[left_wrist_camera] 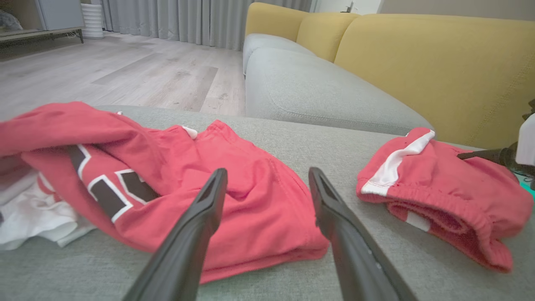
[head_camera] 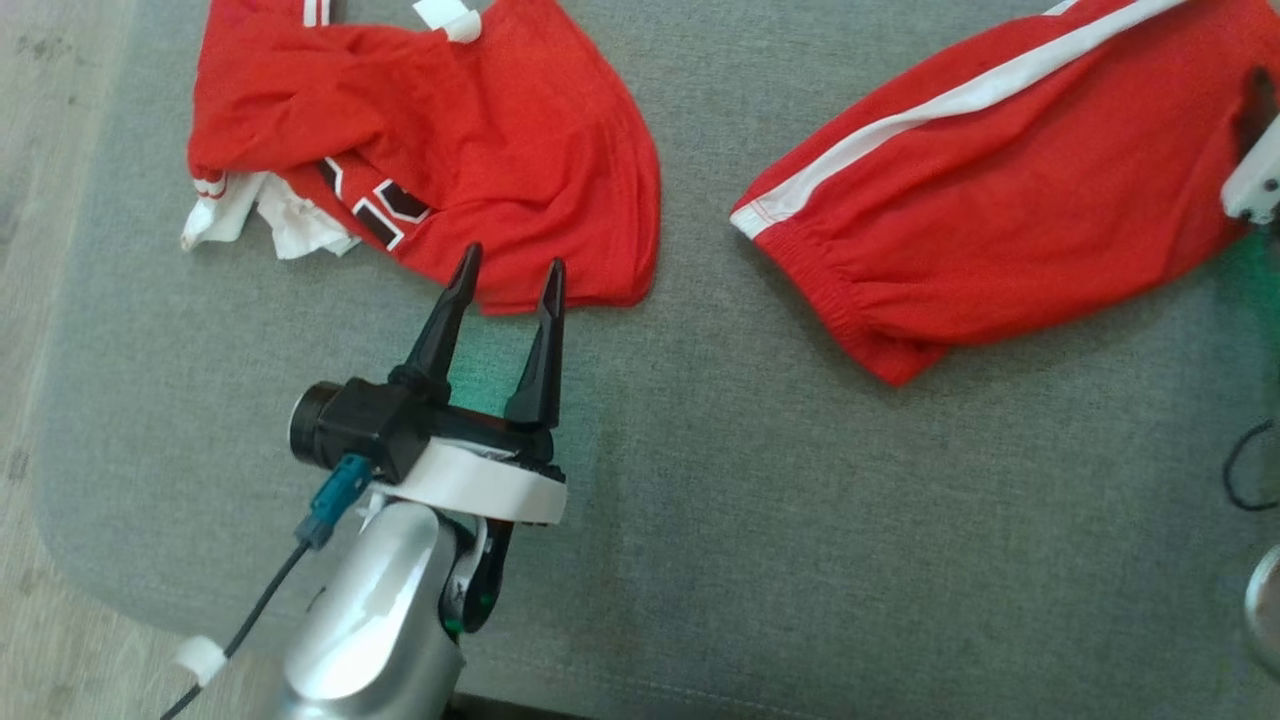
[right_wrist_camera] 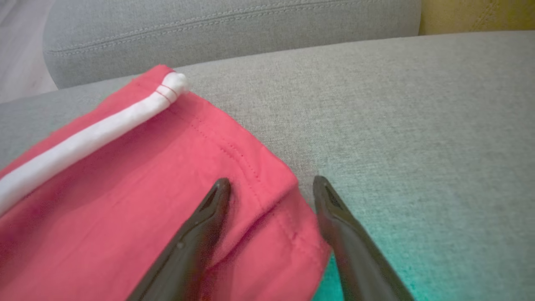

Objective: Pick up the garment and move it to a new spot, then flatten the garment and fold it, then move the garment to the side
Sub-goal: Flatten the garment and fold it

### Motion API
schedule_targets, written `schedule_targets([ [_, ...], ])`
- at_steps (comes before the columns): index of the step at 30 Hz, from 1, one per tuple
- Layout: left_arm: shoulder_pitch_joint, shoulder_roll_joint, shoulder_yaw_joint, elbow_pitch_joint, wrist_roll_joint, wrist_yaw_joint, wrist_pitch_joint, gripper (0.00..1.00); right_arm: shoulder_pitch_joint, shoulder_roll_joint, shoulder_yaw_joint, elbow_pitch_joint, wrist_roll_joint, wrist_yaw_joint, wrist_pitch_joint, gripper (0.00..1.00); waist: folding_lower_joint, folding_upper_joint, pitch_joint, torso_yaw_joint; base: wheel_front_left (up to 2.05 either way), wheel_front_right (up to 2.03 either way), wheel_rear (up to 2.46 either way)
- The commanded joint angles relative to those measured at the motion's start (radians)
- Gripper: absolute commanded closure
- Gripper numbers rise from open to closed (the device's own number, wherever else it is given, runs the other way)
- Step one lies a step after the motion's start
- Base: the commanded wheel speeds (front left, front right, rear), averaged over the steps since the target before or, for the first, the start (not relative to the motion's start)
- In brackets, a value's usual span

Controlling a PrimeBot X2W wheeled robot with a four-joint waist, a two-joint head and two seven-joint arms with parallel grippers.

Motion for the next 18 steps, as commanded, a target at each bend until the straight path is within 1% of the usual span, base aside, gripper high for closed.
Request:
schedule_targets([
  [1,-0.016,0.008,0.042,-0.022,0.008,-0.001,-0.01,0.0,-0.027,-0.004,0.007,-0.014,-0.014,0.007,0.015,0.0,-0.0001,0.0,0.001,0.001,0.0,0.0,0.0],
  [3,-0.014,0.003,0.049,-0.019,0.013,-0.006,-0.01,0.0,-0.032,-0.002,-0.015,0.018,-0.048,0.007,0.038,0.0,-0.0001,0.0,-0.001,0.001,0.0,0.0,0.0],
  [4,-0.013,0.001,0.053,-0.017,0.015,-0.007,-0.01,0.0,-0.034,0.006,-0.021,0.035,-0.058,0.007,0.05,0.13,-0.0001,0.0,-0.004,0.0,0.0,0.0,0.0],
  [5,-0.012,0.0,0.057,-0.015,0.017,-0.009,-0.01,0.0,-0.038,0.014,-0.023,0.052,-0.064,0.007,0.058,0.67,-0.0001,0.0,-0.007,-0.003,0.0,0.0,0.0],
  [6,-0.011,-0.002,0.062,-0.014,0.019,-0.01,-0.01,0.0,-0.042,0.021,-0.016,0.068,-0.07,0.007,0.062,1.0,-0.0001,0.0,-0.008,-0.006,0.0,0.0,0.0],
  [8,-0.01,-0.004,0.071,-0.013,0.023,-0.013,-0.01,0.0,-0.048,0.029,0.005,0.091,-0.076,0.007,0.05,1.0,-0.0001,0.0,-0.014,-0.016,0.0,0.0,0.0],
  [12,-0.007,-0.008,0.085,-0.01,0.032,-0.02,-0.01,0.0,-0.06,0.015,0.043,0.11,-0.064,0.007,-0.03,1.0,-0.0001,0.0,-0.03,-0.037,0.0,0.0,0.0],
  [18,0.012,-0.012,0.105,-0.001,0.043,-0.029,-0.01,0.0,-0.042,-0.024,0.083,0.148,0.016,0.007,-0.137,1.0,-0.0001,0.0,-0.077,-0.079,0.0,0.0,0.0],
])
